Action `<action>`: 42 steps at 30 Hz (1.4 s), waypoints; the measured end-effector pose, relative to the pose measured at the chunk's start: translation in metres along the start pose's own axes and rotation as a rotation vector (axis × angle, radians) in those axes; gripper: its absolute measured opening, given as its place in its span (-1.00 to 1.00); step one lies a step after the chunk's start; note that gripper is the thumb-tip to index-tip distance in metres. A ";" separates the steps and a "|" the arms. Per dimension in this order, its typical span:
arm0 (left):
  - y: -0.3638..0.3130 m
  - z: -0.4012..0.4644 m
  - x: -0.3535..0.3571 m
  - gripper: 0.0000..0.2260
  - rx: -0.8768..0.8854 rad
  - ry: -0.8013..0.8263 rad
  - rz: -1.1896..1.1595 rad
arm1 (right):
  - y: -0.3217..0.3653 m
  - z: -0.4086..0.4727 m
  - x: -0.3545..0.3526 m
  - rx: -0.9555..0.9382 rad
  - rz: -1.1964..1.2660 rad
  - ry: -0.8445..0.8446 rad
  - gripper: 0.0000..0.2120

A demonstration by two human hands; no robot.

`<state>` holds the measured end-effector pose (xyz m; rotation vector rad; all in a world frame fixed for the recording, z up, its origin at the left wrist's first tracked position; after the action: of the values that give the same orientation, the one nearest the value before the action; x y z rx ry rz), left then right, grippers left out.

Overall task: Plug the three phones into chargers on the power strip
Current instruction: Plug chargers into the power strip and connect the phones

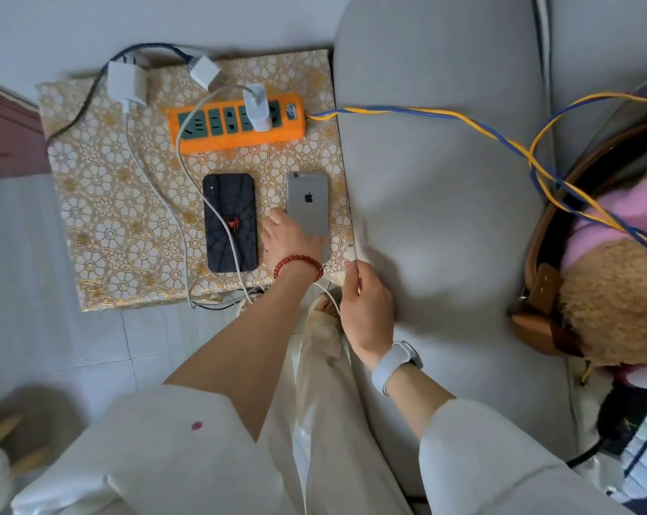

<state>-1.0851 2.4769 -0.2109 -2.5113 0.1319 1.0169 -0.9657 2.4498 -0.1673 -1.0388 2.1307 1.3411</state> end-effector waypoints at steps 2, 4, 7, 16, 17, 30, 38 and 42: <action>-0.001 0.006 -0.006 -0.57 -0.012 0.095 -0.227 | -0.003 -0.002 0.000 0.024 -0.002 0.014 -0.75; 0.003 0.009 -0.013 -0.60 -0.070 0.161 -0.410 | -0.003 -0.004 -0.001 0.050 0.025 0.057 -0.76; 0.008 0.006 -0.023 -0.62 -0.226 0.244 -0.778 | 0.000 -0.007 -0.006 0.054 0.055 0.106 -0.75; 0.006 -0.004 -0.050 -0.65 -0.274 0.328 -1.117 | 0.032 -0.011 -0.010 0.136 0.228 0.193 -0.76; 0.006 -0.005 -0.050 -0.66 -0.270 0.327 -1.121 | 0.036 -0.010 -0.010 0.133 0.227 0.203 -0.75; 0.007 -0.006 -0.058 -0.69 -0.259 0.275 -1.105 | 0.045 -0.012 -0.005 0.105 0.212 0.245 -0.74; 0.005 -0.010 -0.063 -0.68 -0.197 0.239 -0.992 | 0.050 -0.007 -0.006 0.143 0.217 0.268 -0.72; 0.004 -0.015 -0.062 -0.77 -0.158 0.231 -0.937 | 0.048 -0.009 -0.004 0.149 0.202 0.241 -0.70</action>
<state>-1.1215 2.4626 -0.1607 -2.3520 -0.9914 0.3510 -0.9995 2.4562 -0.1325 -0.9893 2.5297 1.1695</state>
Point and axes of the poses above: each hand's wrist, its own z-axis towards the middle knuckle, its own x-axis out of the palm, y = z × x, the point moved 2 cm from there along z, towards the middle knuckle, and after that the axes turned 1 degree about -y, right-handed, at the moved point
